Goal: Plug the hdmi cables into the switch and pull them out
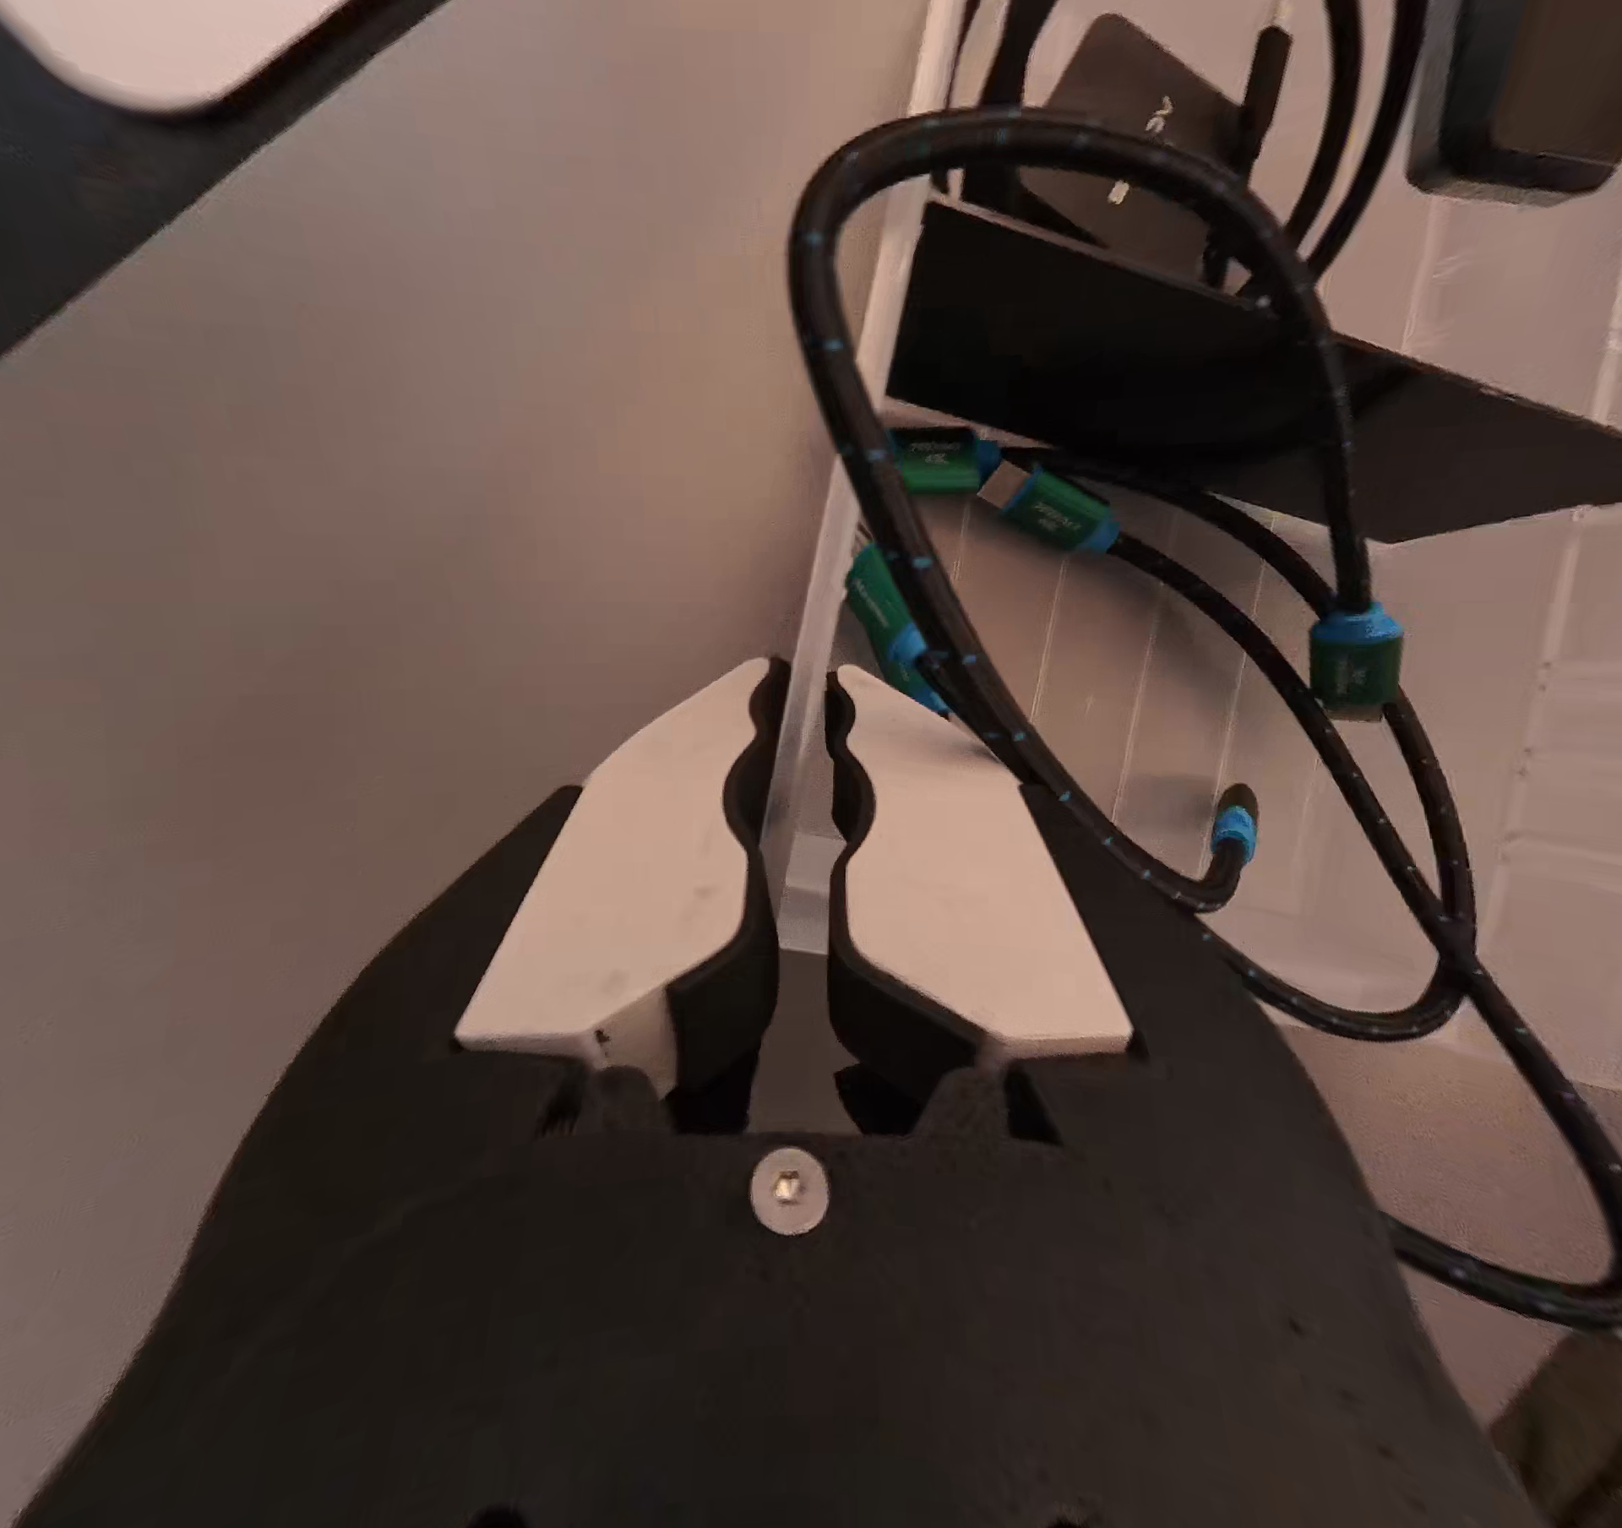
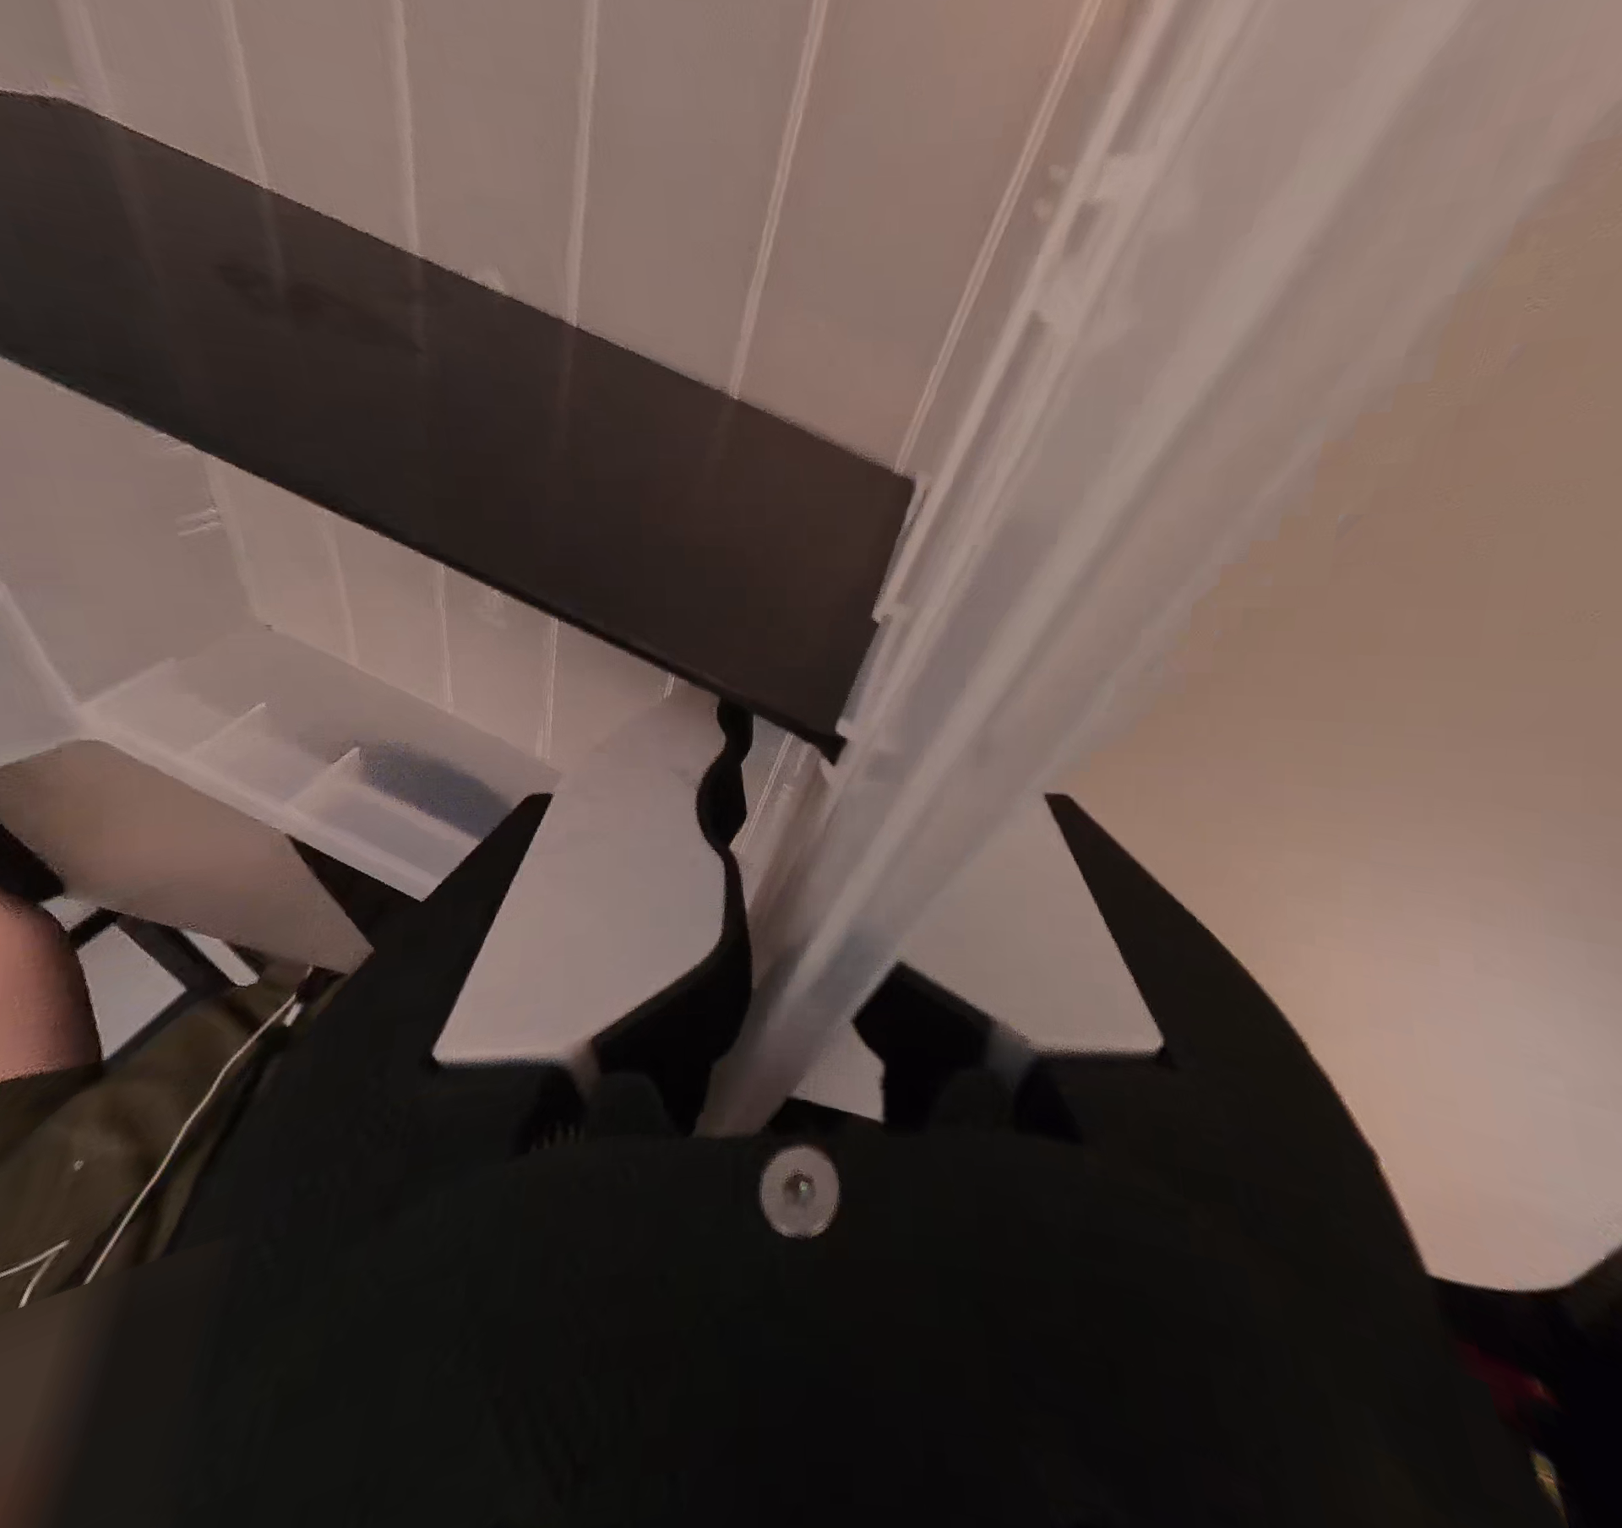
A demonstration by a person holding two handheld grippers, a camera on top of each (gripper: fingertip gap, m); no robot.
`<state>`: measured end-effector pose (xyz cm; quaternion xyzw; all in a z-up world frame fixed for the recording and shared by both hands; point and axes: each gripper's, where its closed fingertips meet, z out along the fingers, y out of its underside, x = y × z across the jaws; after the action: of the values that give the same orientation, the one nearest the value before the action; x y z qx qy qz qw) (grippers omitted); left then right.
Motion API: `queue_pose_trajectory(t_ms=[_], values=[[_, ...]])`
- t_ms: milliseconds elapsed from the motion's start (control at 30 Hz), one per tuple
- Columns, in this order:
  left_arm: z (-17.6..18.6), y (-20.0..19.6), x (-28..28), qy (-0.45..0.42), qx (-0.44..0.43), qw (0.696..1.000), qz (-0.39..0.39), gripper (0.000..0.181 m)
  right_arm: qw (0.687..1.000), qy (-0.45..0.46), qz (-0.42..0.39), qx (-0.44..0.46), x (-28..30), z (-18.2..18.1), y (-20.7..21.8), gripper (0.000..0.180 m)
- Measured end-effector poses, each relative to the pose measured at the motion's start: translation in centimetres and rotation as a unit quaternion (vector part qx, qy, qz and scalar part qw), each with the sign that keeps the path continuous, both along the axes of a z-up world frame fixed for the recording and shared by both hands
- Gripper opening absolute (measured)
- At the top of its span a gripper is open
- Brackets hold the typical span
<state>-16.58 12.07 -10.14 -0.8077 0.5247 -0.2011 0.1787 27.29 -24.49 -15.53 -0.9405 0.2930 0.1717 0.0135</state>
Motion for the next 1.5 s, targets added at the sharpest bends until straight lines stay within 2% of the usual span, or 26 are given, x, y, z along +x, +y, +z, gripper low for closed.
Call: queue_pose_trajectory(t_ms=[33,200,300,467,600,800,933,1500], values=[[-0.1,1.0,-1.9,0.01,-0.007,1.0,0.01,0.008,1.0,0.001,0.009,-0.006,-0.3,0.0,0.3,0.021],[0.1,4.7,-11.5,0.045,-0.024,0.995,0.091,0.006,0.998,-0.004,0.052,-0.02,-1.4,0.1,2.1,0.02],[0.2,6.1,-17.1,0.048,-0.048,0.983,0.173,0.007,0.995,-0.006,0.096,-0.02,-1.7,0.2,3.2,0.019],[0.2,4.6,-23.9,0.04,-0.091,0.972,0.212,0.008,0.986,-0.007,0.164,-0.022,-1.9,0.2,4.0,0.02],[0.3,4.5,-27.4,0.048,-0.112,0.947,0.296,0.008,0.983,-0.013,0.177,-0.045,-1.8,0.3,4.2,0.015],[0.3,1.7,-28.1,0.042,-0.171,0.938,0.299,0.013,0.976,-0.018,0.215,-0.04,-2.2,0.3,5.0,0.015],[0.2,0.5,-28.4,0.063,-0.178,0.939,0.288,0.013,0.976,-0.027,0.207,-0.061,-2.2,0.3,5.1,0.015],[0.2,1.1,-28.8,0.054,-0.175,0.941,0.283,0.014,0.982,-0.049,0.179,-0.042,-1.6,0.2,5.4,0.019]])
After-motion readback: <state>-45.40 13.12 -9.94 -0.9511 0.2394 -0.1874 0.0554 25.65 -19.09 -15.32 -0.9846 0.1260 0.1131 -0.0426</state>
